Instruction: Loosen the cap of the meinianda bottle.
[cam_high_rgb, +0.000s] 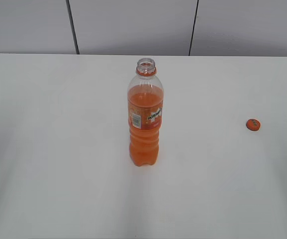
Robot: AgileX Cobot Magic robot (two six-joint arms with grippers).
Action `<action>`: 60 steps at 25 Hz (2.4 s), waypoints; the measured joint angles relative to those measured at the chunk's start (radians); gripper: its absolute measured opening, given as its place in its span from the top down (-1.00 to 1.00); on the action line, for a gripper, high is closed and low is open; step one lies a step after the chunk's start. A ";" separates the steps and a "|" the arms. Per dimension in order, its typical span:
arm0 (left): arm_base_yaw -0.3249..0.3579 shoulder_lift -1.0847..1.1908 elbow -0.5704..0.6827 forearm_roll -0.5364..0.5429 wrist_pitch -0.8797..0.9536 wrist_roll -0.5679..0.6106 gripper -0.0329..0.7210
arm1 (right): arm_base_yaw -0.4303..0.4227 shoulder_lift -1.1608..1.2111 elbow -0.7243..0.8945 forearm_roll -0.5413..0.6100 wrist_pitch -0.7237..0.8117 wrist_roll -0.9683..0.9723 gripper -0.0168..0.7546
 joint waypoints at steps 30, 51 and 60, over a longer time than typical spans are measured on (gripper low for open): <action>0.000 -0.853 0.099 -0.028 0.006 0.000 -0.34 | 0.000 -0.709 0.062 -0.017 0.031 0.001 -0.57; 0.000 -0.854 0.099 -0.028 0.007 0.000 -0.23 | 0.000 -0.716 0.062 -0.018 0.031 0.001 -0.57; 0.000 -0.854 0.099 -0.028 0.007 0.000 -0.15 | 0.000 -0.716 0.062 -0.018 0.031 0.000 -0.57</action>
